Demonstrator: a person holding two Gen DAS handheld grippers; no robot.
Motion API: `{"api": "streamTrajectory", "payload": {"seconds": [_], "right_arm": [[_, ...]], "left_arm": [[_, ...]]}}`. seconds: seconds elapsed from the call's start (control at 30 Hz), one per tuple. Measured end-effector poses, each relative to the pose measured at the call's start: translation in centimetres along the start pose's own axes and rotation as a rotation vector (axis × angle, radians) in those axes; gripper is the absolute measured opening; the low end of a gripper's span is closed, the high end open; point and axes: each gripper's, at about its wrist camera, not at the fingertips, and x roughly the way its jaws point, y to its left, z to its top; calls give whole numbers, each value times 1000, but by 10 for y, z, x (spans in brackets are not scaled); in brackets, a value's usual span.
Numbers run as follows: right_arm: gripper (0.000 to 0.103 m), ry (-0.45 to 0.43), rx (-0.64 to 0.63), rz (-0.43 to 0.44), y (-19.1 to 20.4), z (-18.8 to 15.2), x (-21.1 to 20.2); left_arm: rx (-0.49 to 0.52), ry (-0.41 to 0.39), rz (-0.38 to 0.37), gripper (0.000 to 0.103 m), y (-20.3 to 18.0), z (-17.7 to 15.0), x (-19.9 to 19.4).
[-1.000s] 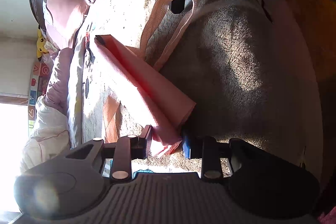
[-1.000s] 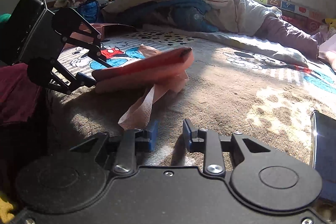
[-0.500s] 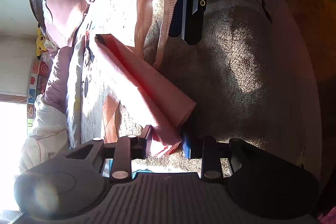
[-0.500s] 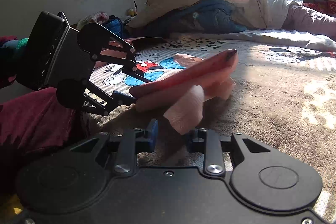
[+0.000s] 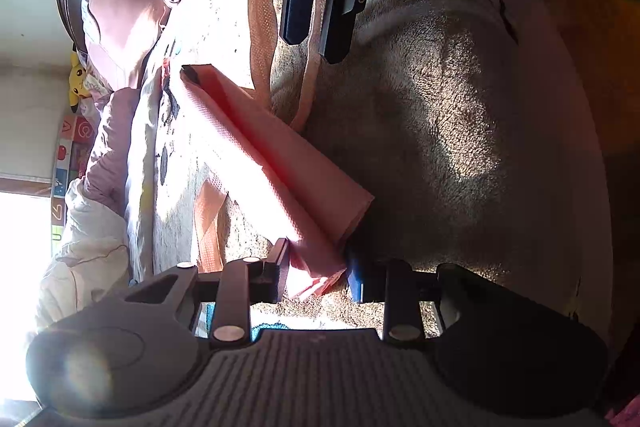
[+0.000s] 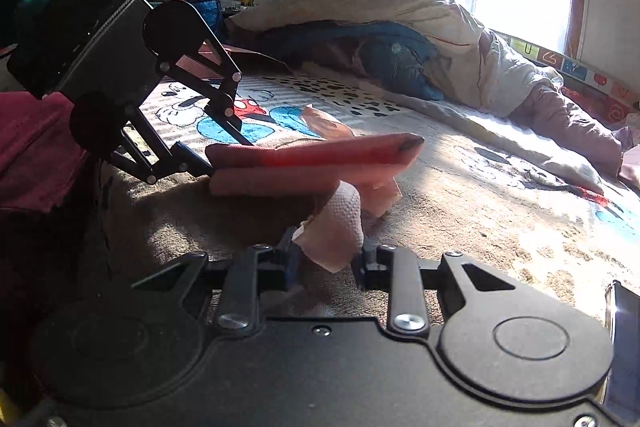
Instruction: Fold shopping bag
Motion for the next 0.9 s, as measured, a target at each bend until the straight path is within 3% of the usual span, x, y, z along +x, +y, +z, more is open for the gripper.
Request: {"api": "streamTrajectory", "payload": {"seconds": [0.17, 0.23, 0.57, 0.7, 0.9], "right_arm": [[26, 6, -94, 75, 13, 3, -10], [26, 12, -191, 57, 21, 1, -16], [24, 99, -370, -132, 17, -10, -9], [18, 54, -229, -90, 7, -3, -12], [19, -15, 60, 26, -13, 1, -6]], "left_arm": [[-2, -1, 0, 28, 0, 0, 0], [0, -2, 0, 28, -1, 0, 0], [11, 4, 4, 28, -2, 2, 2], [16, 6, 6, 28, -1, 2, 3], [15, 8, 10, 28, -2, 3, 4]]}}
